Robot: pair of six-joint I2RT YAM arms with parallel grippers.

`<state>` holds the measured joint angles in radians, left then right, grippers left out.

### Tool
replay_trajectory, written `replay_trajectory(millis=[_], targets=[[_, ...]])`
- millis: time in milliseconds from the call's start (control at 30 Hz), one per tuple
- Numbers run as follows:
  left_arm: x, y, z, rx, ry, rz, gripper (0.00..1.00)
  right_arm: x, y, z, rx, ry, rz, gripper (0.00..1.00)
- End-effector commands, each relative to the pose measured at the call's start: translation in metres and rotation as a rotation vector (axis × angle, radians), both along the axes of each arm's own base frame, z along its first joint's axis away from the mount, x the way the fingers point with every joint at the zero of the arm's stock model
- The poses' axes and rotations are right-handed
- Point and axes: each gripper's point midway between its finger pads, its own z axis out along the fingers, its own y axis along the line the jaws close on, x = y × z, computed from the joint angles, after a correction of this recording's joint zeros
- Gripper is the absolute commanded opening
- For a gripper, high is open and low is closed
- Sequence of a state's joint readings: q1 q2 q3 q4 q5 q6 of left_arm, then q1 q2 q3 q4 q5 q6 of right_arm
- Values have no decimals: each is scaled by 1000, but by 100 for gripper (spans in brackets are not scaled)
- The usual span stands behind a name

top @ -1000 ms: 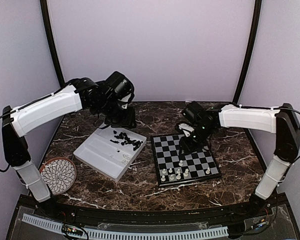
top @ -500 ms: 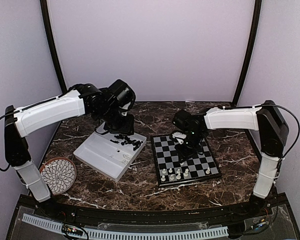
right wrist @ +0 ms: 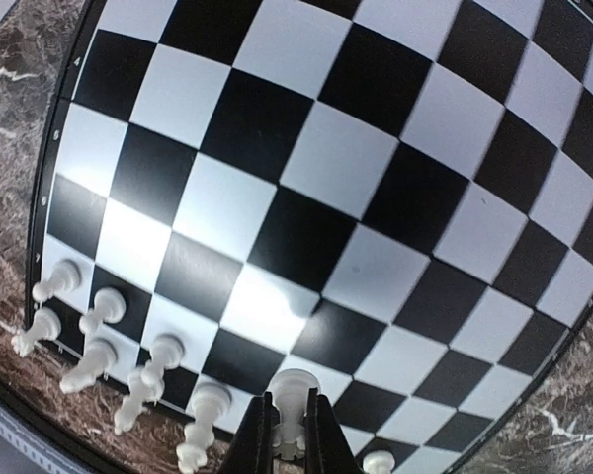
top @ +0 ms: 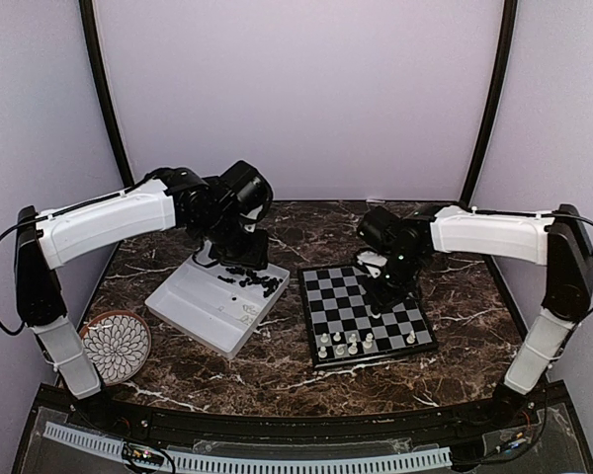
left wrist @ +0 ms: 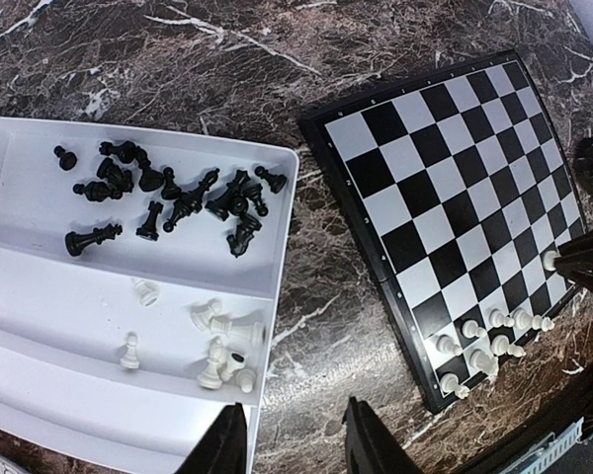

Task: Set up the chess pieces on the board
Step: Pick up the rook from the chessboard, then place the rook at h1.

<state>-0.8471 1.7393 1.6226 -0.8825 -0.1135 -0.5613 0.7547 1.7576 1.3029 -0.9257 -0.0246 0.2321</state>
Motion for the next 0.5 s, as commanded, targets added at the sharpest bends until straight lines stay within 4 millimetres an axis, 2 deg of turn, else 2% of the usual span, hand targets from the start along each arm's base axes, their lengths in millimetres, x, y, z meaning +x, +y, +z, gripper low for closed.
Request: replay_trajectory(millis=[0, 67, 267, 467], targets=[[6, -13, 10, -42, -17, -30, 36, -9, -44, 21, -29, -43, -103, 0], [7, -15, 9, -46, -15, -34, 36, -17, -58, 24, -23, -43, -133, 1], [9, -21, 8, -51, -15, -47, 36, -40, -89, 14, -31, -4, -215, 1], [8, -24, 6, -65, 0, -45, 36, -41, -102, 12, -25, 2, -291, 3]])
